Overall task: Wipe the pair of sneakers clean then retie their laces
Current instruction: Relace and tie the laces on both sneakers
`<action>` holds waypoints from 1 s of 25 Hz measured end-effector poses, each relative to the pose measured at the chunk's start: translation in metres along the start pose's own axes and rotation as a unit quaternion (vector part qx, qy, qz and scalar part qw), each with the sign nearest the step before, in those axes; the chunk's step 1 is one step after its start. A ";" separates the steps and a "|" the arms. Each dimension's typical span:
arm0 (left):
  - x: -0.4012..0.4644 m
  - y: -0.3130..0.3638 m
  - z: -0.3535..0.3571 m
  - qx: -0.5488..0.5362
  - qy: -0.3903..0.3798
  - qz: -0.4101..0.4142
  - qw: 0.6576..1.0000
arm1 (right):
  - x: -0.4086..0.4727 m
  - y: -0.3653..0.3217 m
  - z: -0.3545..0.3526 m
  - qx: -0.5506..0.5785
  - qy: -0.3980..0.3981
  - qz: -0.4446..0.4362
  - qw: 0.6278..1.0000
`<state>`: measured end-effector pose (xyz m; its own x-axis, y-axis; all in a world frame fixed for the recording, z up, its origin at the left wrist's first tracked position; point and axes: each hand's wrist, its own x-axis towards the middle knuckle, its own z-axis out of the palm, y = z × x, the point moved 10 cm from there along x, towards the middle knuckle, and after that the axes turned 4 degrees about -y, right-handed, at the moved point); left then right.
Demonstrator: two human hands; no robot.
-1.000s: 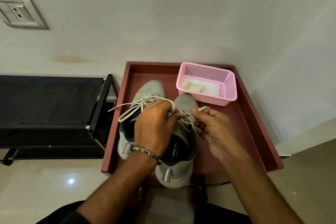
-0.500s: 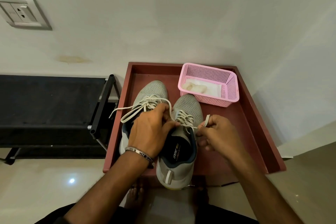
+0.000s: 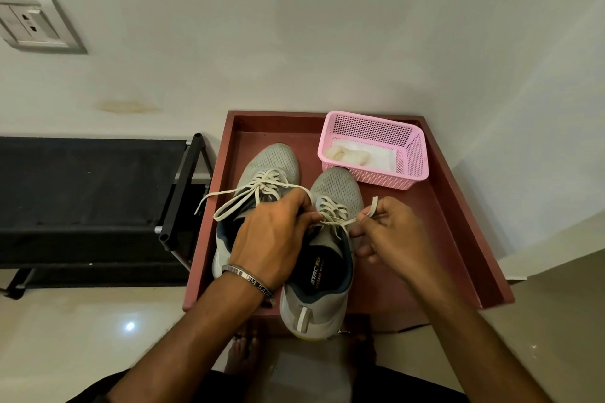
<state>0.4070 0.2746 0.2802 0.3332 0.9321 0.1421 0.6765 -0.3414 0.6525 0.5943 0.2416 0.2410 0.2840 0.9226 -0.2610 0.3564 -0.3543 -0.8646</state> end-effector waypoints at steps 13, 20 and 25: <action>0.000 -0.012 0.006 -0.091 0.031 -0.069 0.993 | -0.005 -0.018 -0.008 -0.048 0.040 -0.090 0.994; 0.015 0.010 0.029 -0.137 -0.015 -0.048 0.989 | -0.002 -0.012 -0.008 0.029 0.049 -0.081 0.995; 0.015 0.037 0.034 -0.003 -0.054 0.035 0.998 | -0.010 -0.045 -0.011 0.077 0.071 -0.200 0.974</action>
<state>0.4592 0.2717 0.2811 0.4482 0.8875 0.1069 0.6450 -0.4039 0.6487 0.5856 0.2469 0.2871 0.2746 0.9478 0.1622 0.3293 0.0657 -0.9419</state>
